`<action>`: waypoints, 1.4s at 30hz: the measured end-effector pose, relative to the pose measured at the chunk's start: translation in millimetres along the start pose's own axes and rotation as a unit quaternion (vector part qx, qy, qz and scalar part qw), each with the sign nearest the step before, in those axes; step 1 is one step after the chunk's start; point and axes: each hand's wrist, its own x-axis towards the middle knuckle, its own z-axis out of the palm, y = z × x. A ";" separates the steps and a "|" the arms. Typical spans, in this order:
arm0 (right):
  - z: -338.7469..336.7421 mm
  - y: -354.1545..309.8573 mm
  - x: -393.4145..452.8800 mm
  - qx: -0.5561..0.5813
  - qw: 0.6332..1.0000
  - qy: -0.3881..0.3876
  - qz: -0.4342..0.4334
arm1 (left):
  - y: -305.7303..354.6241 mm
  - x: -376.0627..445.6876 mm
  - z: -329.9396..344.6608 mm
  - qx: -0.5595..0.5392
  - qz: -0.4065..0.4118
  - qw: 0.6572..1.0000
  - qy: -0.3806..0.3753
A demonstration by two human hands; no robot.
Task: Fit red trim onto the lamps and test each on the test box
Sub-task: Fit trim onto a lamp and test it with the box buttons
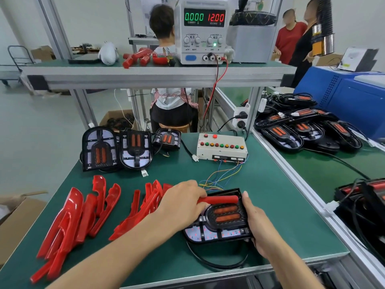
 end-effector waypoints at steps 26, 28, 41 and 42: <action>-0.6 -1.5 -4.8 -0.029 0.998 -0.046 -0.035 | 9.8 -7.1 17.6 0.104 0.083 0.987 0.088; -0.7 -2.6 -5.3 -0.029 0.998 -0.047 -0.035 | 10.1 -8.3 16.7 0.110 0.095 0.984 0.100; 0.4 -12.7 -6.7 -0.046 0.998 -0.050 -0.013 | 1.5 -16.2 22.3 0.085 0.119 0.981 0.128; 1.3 -15.0 -6.1 -0.046 0.998 -0.050 -0.001 | -0.1 -16.5 23.9 0.080 0.117 0.982 0.124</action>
